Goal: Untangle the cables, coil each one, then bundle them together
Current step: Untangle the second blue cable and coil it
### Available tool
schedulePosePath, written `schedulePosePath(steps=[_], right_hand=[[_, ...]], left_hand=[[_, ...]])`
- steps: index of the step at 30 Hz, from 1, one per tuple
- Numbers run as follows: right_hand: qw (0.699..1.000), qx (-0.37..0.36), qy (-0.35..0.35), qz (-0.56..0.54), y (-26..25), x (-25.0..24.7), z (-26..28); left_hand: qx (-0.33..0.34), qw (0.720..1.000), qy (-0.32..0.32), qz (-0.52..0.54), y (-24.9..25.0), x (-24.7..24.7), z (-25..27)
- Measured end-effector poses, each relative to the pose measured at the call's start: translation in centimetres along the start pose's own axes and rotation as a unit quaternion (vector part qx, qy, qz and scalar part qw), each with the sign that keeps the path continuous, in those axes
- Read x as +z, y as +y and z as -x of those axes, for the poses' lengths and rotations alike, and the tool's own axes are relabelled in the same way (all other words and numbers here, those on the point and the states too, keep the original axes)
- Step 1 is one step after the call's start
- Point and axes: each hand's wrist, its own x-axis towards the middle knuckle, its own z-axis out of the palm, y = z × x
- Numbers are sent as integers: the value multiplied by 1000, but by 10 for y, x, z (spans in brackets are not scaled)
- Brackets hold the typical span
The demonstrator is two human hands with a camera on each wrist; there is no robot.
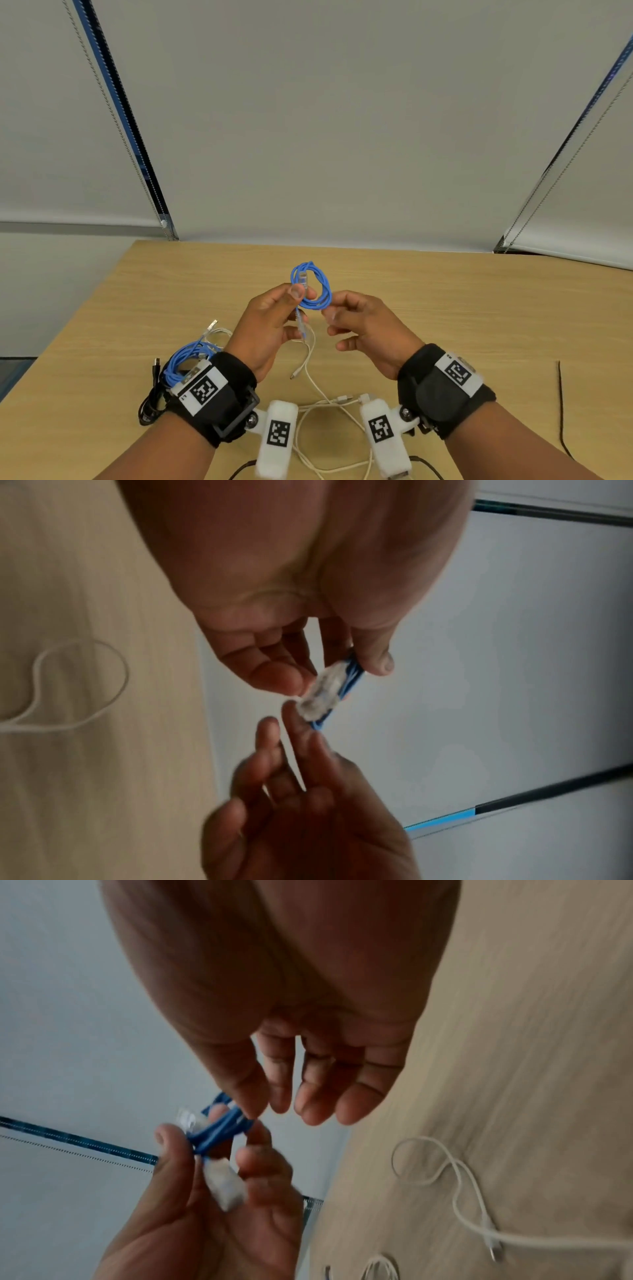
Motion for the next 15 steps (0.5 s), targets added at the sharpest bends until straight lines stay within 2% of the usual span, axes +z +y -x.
schedulePosePath(steps=[3,6,10,15], right_hand=[[999,-20,34,-37,-13,-9,-4],[997,-45,51,29,-18,-8,-8],[997,-56,48,33,-14,-3,-11],[1000,-22,-16,13,-11,7,-12]], left_hand=[[2,998,-8,-69,5,-6,-3],[-8,994,-52,-98,6,-7,-1],[-12,996,-71,-43,7,-8,1],[-25,993,-102,56,6,-13,5]])
